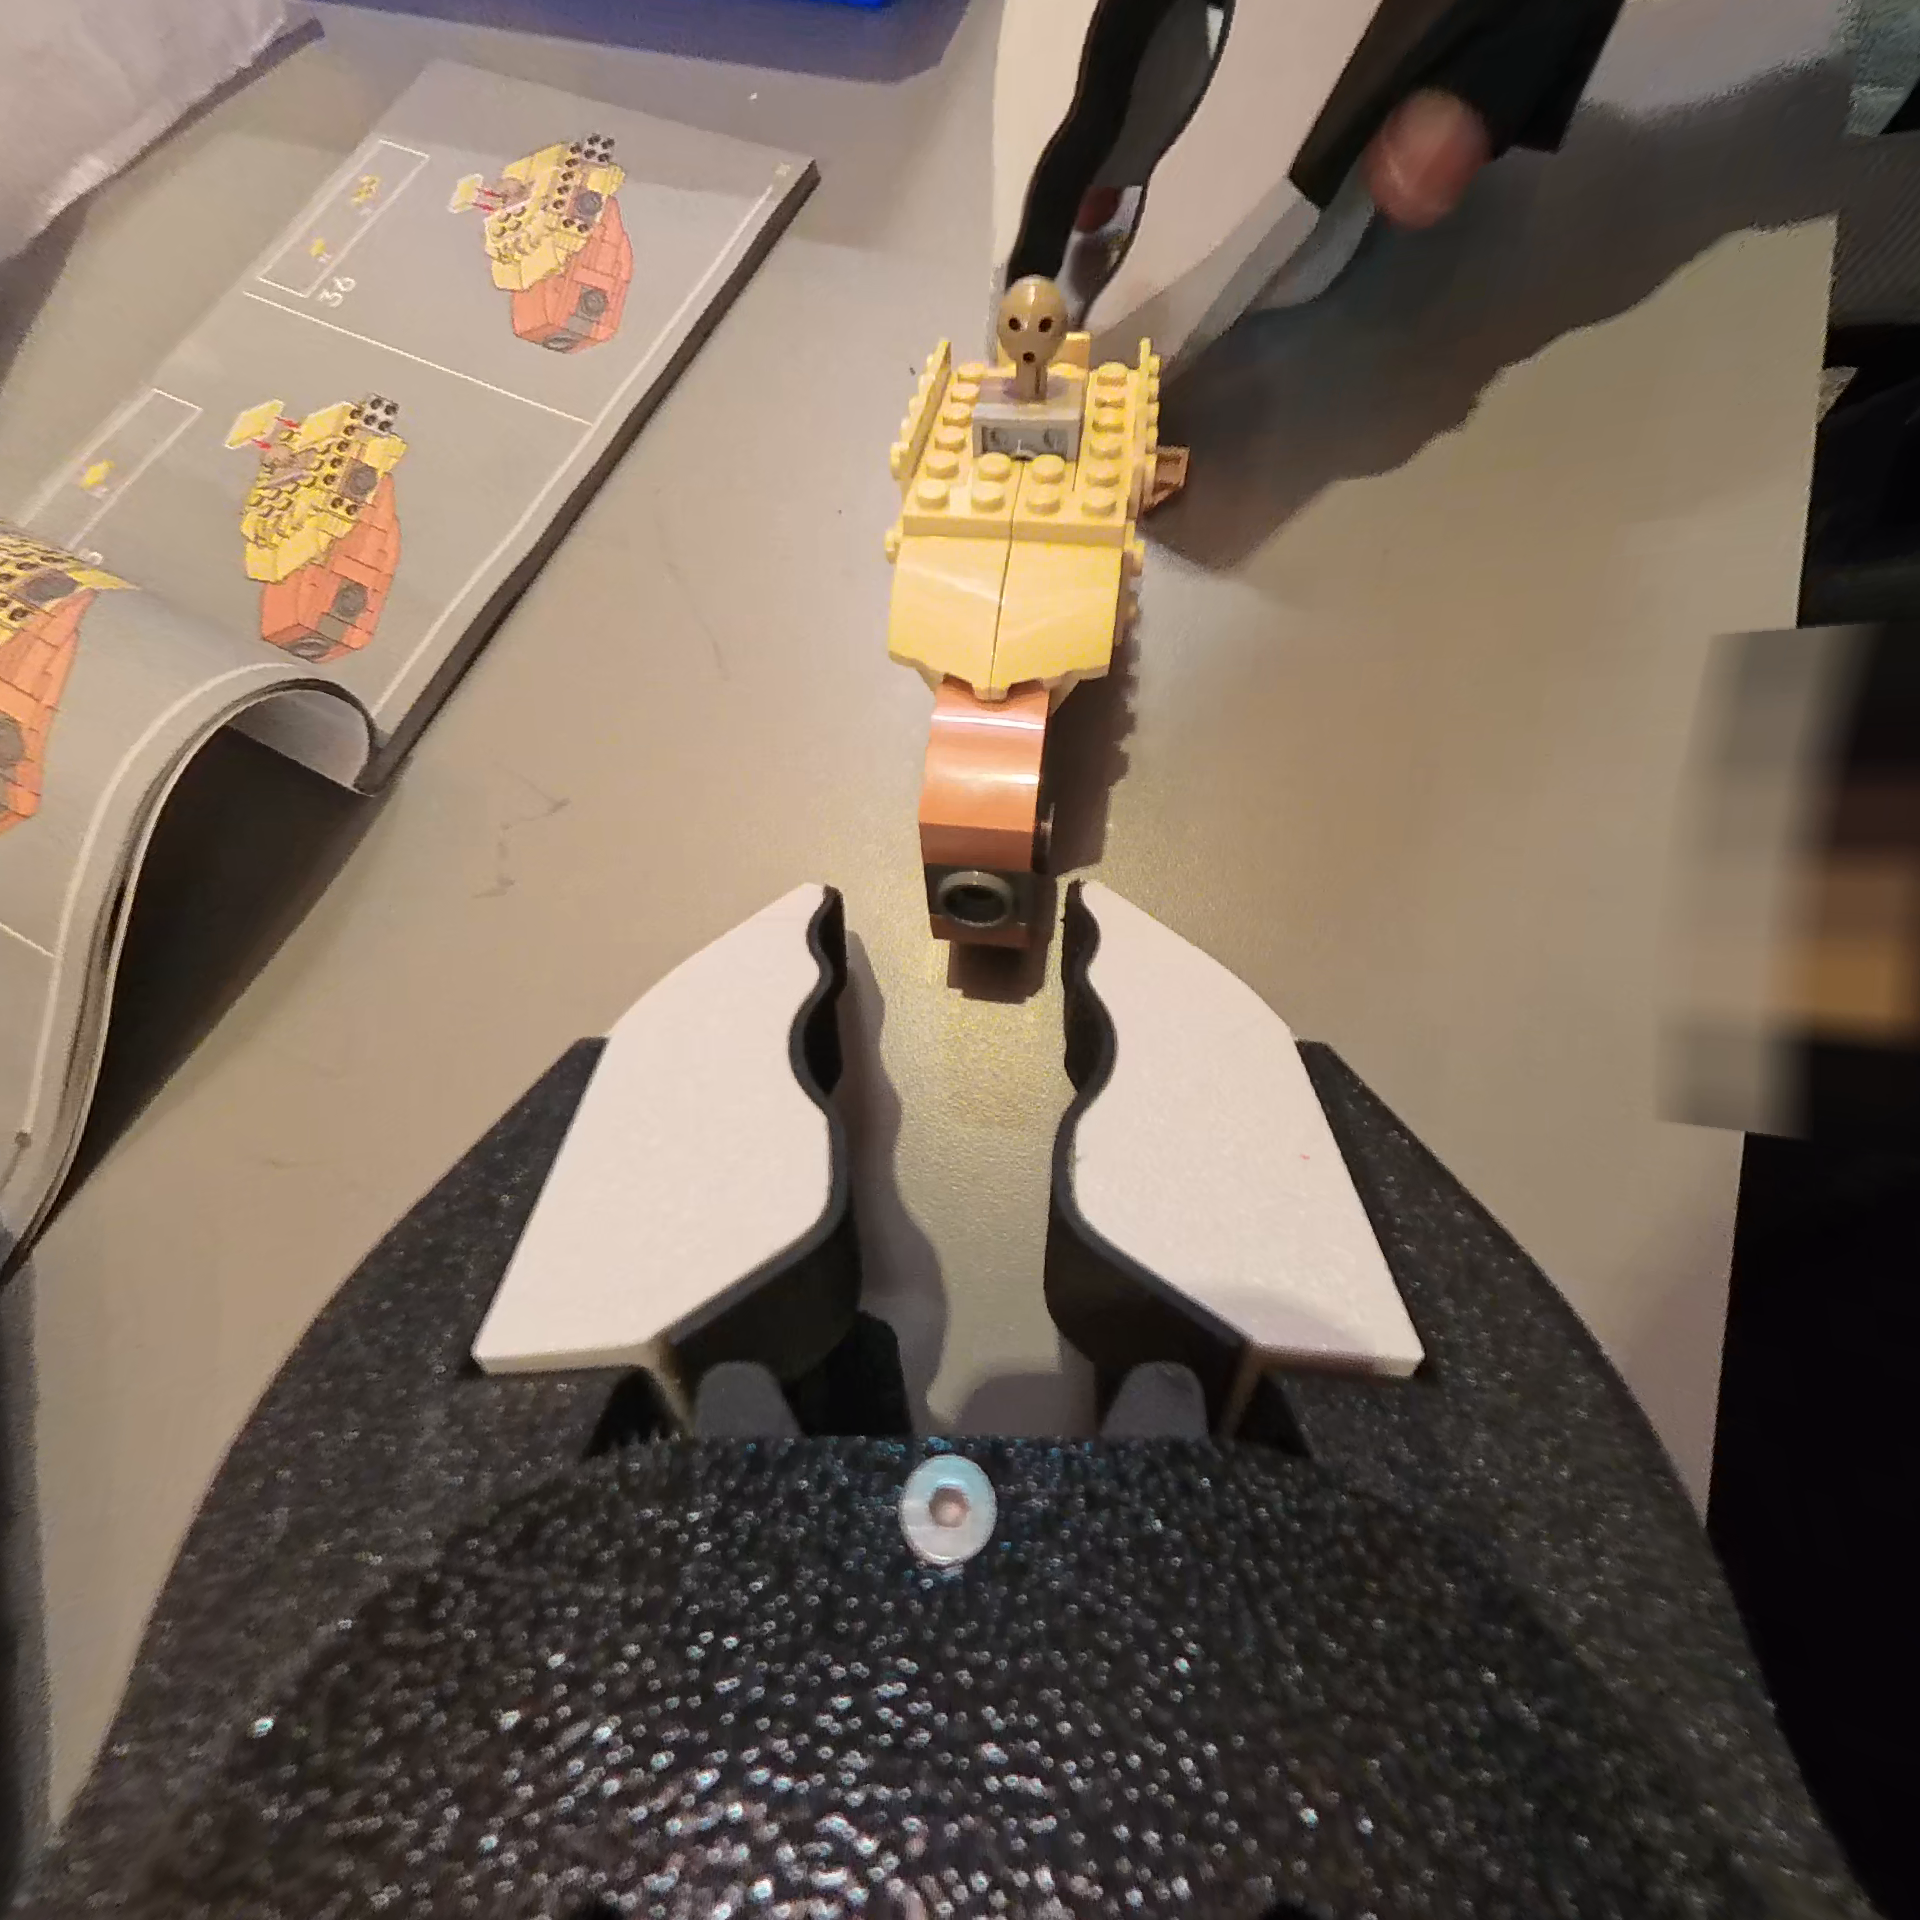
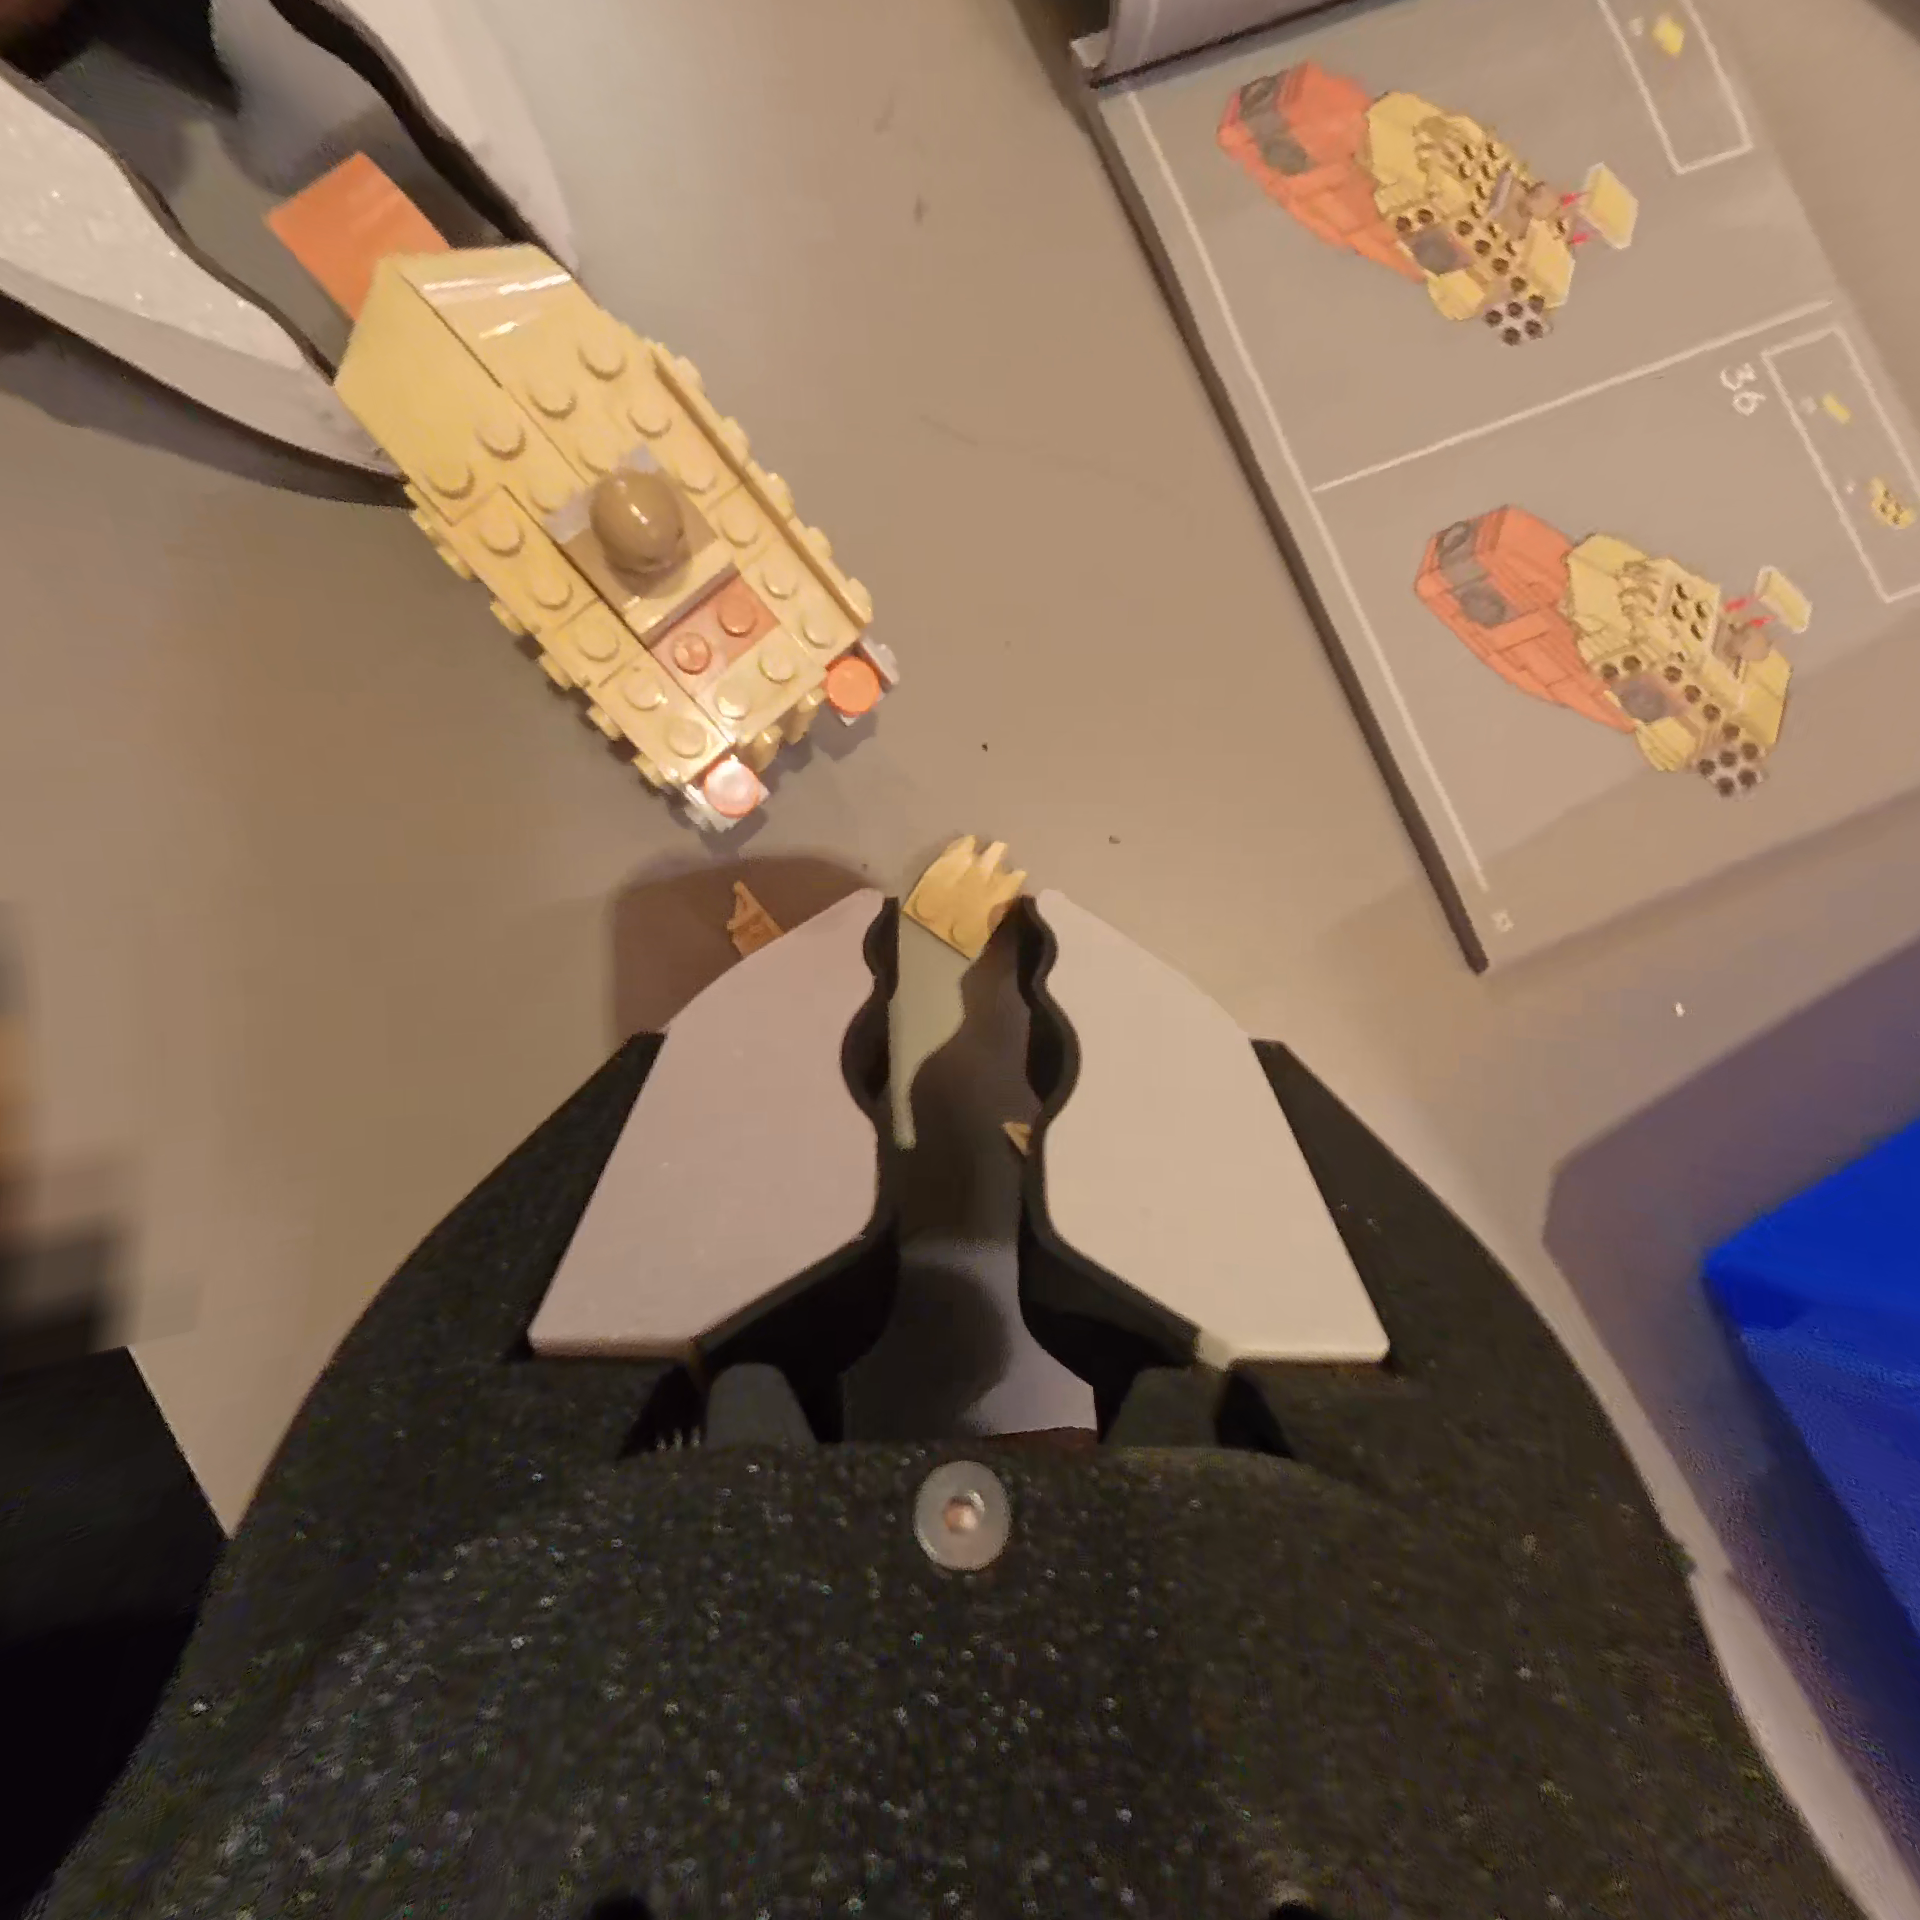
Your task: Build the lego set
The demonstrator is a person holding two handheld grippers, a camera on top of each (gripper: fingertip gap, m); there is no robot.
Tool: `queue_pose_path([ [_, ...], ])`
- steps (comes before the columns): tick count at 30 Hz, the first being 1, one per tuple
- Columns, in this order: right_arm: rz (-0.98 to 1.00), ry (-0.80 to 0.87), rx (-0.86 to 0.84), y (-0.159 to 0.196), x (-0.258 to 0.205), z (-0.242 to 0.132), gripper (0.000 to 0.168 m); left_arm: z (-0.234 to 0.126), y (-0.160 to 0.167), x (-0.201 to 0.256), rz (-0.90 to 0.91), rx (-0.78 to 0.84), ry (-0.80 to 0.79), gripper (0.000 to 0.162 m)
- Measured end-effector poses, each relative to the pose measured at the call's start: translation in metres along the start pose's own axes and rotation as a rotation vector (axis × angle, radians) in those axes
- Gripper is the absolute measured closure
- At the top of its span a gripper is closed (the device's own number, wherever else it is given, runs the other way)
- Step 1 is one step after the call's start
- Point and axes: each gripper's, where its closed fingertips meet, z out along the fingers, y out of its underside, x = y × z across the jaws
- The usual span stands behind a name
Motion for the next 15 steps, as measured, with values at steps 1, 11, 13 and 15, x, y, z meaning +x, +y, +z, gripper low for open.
queue_pose_path([
  [1,-0.023,-0.011,0.001,-0.001,0.000,0.001,0.147,0.000,0.000,0.000,0.000,0.000,0.000,0.122],
  [11,-0.165,-0.058,0.035,0.004,0.003,-0.008,0.135,-0.001,0.000,-0.001,-0.007,0.001,-0.004,0.122],
  [13,-0.151,-0.039,0.061,0.008,0.005,-0.018,0.135,-0.001,0.001,-0.001,-0.009,-0.001,-0.002,0.122],
  [15,-0.106,-0.016,0.062,0.016,0.009,-0.027,0.135,0.000,0.001,-0.001,-0.014,-0.006,0.001,0.122],
])
